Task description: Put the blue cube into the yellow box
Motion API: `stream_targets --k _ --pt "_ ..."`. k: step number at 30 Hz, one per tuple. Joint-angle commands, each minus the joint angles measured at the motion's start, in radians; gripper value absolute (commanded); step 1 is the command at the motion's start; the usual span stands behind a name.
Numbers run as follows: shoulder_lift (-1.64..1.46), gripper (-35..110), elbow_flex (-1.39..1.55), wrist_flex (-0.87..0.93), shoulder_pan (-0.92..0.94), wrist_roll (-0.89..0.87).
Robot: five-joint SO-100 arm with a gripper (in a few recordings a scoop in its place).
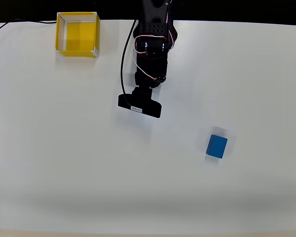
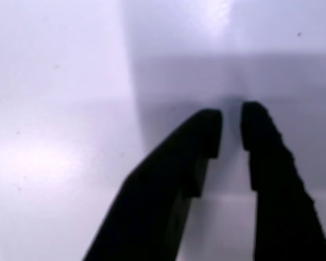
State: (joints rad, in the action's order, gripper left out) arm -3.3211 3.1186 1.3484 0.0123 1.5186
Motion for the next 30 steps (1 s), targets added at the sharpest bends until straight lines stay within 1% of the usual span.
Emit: stream_targets --k 1,21,22,25,30 --pt "-0.02 0 0.026 0.0 0.014 0.021" --pt "-0.021 0 0.026 -0.002 0.015 0.008" --pt "-0.021 1 0.026 0.0 0.023 0.012" --pt "-0.018 4 0.026 0.011 0.052 0.149" --pt "0.061 6 -0.02 -0.031 0.049 0.152"
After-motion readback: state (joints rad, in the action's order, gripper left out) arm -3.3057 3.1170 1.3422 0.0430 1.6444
